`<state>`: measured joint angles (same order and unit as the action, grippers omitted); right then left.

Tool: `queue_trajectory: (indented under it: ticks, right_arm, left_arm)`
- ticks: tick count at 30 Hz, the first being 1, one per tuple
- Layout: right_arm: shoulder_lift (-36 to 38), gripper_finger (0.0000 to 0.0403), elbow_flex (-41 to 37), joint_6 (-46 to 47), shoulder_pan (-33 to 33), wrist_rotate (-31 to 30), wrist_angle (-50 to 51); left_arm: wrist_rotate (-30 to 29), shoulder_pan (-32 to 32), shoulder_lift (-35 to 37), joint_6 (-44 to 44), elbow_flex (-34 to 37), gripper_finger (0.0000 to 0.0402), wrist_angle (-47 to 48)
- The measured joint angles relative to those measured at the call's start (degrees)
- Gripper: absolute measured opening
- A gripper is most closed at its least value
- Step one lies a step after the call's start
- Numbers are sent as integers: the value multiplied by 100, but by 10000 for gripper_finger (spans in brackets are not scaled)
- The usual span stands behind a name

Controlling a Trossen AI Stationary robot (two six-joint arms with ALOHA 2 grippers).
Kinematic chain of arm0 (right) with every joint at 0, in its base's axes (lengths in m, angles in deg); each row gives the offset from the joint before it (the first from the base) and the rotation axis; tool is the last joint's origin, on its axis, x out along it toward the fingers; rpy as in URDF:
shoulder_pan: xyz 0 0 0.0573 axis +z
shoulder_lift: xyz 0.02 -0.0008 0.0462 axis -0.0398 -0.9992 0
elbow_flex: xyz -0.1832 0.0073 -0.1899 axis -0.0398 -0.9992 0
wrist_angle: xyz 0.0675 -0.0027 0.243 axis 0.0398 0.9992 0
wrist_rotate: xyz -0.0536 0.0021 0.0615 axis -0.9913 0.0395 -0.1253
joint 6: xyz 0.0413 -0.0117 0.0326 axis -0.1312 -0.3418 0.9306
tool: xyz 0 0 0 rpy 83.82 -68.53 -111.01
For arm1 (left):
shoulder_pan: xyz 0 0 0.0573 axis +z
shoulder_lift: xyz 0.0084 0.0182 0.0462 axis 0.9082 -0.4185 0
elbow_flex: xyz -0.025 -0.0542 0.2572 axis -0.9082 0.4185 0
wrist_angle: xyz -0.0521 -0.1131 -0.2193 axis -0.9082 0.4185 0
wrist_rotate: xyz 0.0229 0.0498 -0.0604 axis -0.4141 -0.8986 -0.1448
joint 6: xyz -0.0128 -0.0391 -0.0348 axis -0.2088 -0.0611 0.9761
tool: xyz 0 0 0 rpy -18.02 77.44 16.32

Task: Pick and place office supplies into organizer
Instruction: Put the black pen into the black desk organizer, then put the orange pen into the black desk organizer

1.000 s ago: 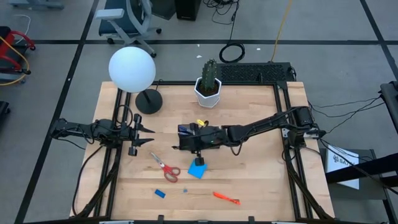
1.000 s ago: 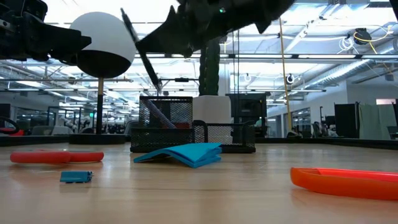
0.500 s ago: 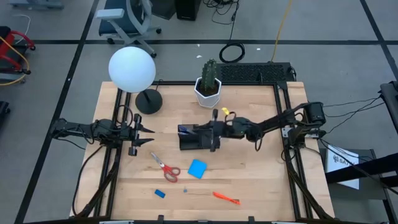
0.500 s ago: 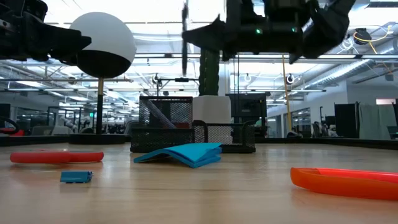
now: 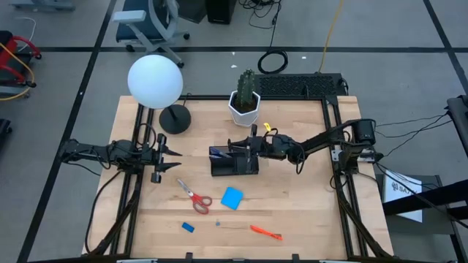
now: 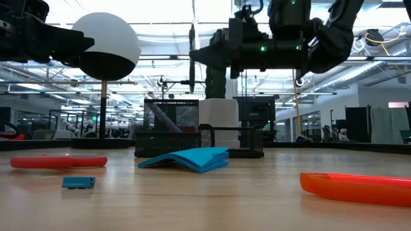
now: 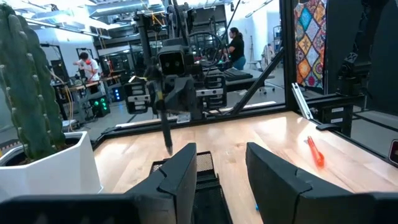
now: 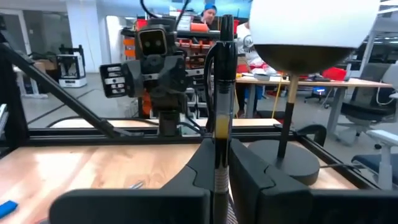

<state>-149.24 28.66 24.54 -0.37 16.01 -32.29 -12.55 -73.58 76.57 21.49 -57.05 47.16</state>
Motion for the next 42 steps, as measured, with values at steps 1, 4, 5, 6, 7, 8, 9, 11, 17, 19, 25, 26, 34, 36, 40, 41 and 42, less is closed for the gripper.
queue_trajectory:
  ticks: [1, 4, 5, 6, 7, 8, 9, 11, 17, 19, 25, 26, 34, 36, 40, 41, 42]
  right_arm:
    - [-71, 16, 0, 11, -9, -1, -75]
    - [-246, 16, 0, 35, -38, -2, -268]
    - [-290, 16, 0, 75, -41, -2, -317]
    - [-333, 16, 2, 109, -56, 0, -357]
    - [-361, 16, 2, 148, -69, 0, -354]
    - [-391, 16, 2, 189, -83, -6, -344]
    - [-433, 16, 2, 219, -95, -7, -350]
    - [-488, 16, 2, 249, -120, -15, -333]
    - [-547, 60, 2, 384, -192, -26, -324]
    - [-547, 80, 2, 436, -220, -28, -328]
    - [-547, 111, 4, 551, -224, -39, -339]
    - [-547, 113, 4, 551, -224, -41, -339]
    - [-547, 105, 4, 549, -226, -31, -342]
    - [-547, 103, 4, 534, -226, -22, -342]
    - [-547, 102, 4, 423, -223, -20, -342]
    - [-547, 102, 4, 402, -217, -20, -339]
    - [-547, 102, 4, 392, -217, -20, -333]
  left_arm:
    - [0, 0, -2, 1, 0, 145, 1]
    - [1, -2, 0, 0, 0, 145, 1]
    - [-1, -2, 0, 0, 0, 145, 1]
    - [1, 1, 0, 0, 0, 145, 1]
    - [0, -1, 0, 0, 0, 145, 1]
    - [-1, -1, 0, 0, 0, 145, 0]
    - [0, 0, -2, 1, 0, 145, -1]
    - [1, -1, -1, 0, 0, 145, 1]
    - [-1, 0, 0, 0, 0, 145, 1]
    - [1, 1, -1, 0, 0, 145, 0]
    - [0, 0, -1, 0, 0, 145, 0]
    - [-1, 0, -2, 0, 0, 145, -1]
    - [1, 0, 0, 0, 0, 145, -1]
    - [1, 1, -1, 1, 0, 145, -1]
    - [0, 0, -1, 0, 0, 145, 0]
    - [1, 1, -2, 0, 0, 145, 1]
    - [0, 0, 0, 0, 0, 145, 1]
